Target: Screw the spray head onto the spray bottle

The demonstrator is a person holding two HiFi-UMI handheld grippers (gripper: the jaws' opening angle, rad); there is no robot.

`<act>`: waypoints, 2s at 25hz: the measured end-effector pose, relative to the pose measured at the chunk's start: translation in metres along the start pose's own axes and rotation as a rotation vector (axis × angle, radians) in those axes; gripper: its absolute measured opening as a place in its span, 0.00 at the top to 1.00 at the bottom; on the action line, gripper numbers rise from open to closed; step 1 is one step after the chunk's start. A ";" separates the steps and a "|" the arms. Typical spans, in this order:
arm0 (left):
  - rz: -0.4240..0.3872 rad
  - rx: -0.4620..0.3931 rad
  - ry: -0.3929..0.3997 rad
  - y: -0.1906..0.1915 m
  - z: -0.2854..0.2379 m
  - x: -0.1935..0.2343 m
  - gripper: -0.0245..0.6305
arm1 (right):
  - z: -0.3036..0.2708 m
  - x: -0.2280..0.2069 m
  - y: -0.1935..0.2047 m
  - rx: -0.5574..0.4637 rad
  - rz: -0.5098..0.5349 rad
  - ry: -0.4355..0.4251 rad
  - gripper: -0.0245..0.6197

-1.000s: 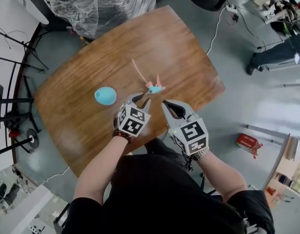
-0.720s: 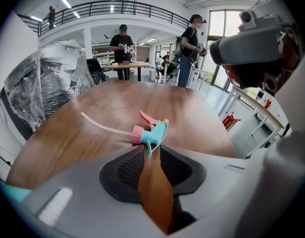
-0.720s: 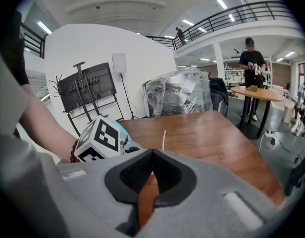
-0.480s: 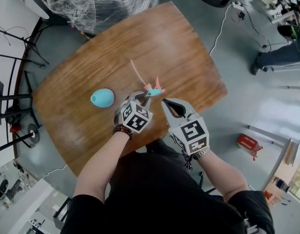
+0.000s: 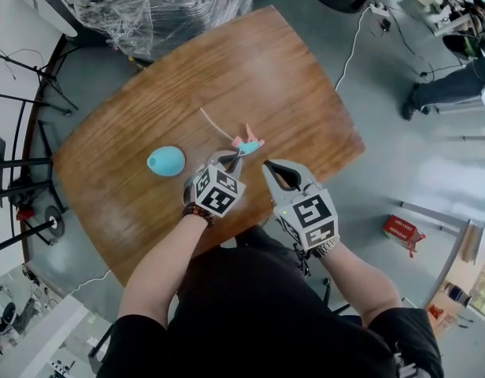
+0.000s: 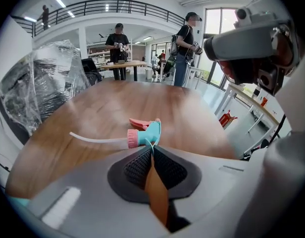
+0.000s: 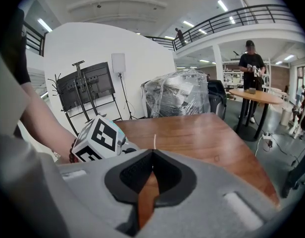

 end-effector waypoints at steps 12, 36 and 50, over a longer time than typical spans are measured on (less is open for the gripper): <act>0.125 -0.174 0.194 -0.038 0.057 -0.013 0.92 | 0.007 0.013 -0.020 -0.015 0.211 0.002 0.87; 0.369 -0.423 0.576 -0.057 0.155 -0.031 0.92 | -0.003 0.084 -0.044 -0.069 1.533 -0.019 0.63; 0.374 -0.438 0.677 -0.039 0.181 -0.038 0.91 | 0.000 0.116 -0.046 -0.052 1.667 -0.015 0.77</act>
Point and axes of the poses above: the fingertips, and each gripper's own axes: z backward along the fingers, x to its left, y out of its underside, the point moved 6 cm from there along z, backward along the fingers, and after that the axes turned 12 degrees about y, right-handed, at the moved point
